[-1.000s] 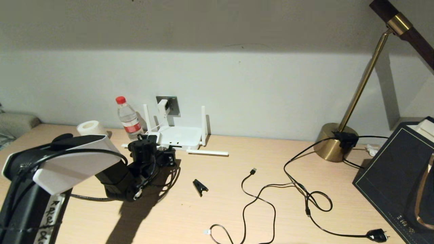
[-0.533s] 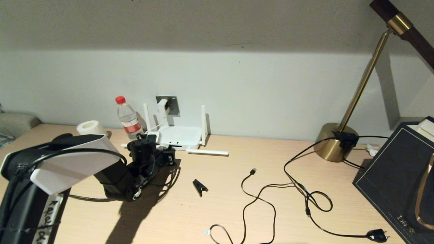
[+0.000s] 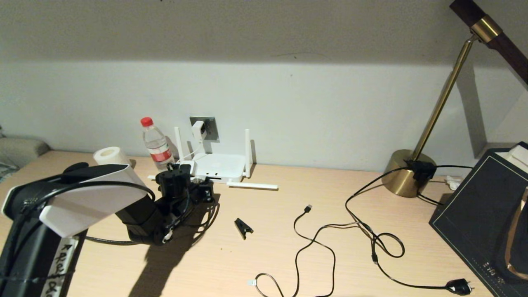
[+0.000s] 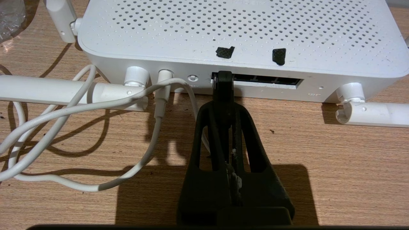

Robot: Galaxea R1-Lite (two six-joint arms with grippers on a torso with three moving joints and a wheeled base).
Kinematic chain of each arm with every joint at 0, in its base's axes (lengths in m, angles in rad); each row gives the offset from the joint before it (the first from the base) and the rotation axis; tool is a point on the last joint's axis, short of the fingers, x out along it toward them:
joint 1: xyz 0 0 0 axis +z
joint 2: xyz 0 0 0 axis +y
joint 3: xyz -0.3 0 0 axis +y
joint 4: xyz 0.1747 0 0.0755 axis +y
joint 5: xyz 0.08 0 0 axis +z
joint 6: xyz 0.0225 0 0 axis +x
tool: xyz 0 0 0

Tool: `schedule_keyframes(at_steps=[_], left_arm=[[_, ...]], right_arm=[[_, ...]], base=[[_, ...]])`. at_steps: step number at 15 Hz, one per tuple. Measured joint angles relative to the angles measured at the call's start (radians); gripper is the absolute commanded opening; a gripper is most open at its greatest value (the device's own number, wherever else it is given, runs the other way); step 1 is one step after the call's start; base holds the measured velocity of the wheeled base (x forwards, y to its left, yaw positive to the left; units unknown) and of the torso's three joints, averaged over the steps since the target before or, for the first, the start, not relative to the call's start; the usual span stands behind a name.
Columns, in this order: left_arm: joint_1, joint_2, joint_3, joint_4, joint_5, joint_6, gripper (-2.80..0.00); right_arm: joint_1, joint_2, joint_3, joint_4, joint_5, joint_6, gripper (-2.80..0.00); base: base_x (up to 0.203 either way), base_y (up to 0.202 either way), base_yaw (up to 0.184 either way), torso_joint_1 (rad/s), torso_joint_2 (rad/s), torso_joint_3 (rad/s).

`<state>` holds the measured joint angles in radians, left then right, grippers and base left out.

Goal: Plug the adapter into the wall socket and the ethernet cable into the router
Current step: Plug cable into router interface

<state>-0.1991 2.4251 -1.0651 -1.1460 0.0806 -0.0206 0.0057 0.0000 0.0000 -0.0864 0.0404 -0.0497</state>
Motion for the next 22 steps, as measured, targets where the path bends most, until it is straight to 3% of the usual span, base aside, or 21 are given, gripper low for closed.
schedule_keyframes(at_steps=[17, 18, 19, 22], left_arm=[[-0.003, 0.015, -0.003, -0.057, -0.006, -0.008, -2.8], [-0.003, 0.016, -0.003, -0.057, -0.007, -0.009, -0.6], [-0.003, 0.016, -0.003, -0.058, -0.007, -0.008, 0.0], [-0.003, 0.015, -0.005, -0.071, -0.009, -0.012, 0.0]], right_arm=[[0.0, 0.0, 0.0, 0.0, 0.0, 0.0, -2.8], [0.0, 0.0, 0.0, 0.0, 0.0, 0.0, -2.8], [0.0, 0.0, 0.0, 0.0, 0.0, 0.0, -2.8], [0.0, 0.0, 0.0, 0.0, 0.001, 0.0, -2.8]], base=[[0.0, 0.0, 0.0, 0.0, 0.0, 0.0], [0.0, 0.0, 0.0, 0.0, 0.0, 0.0], [0.0, 0.0, 0.0, 0.0, 0.0, 0.0], [0.0, 0.0, 0.0, 0.0, 0.0, 0.0]])
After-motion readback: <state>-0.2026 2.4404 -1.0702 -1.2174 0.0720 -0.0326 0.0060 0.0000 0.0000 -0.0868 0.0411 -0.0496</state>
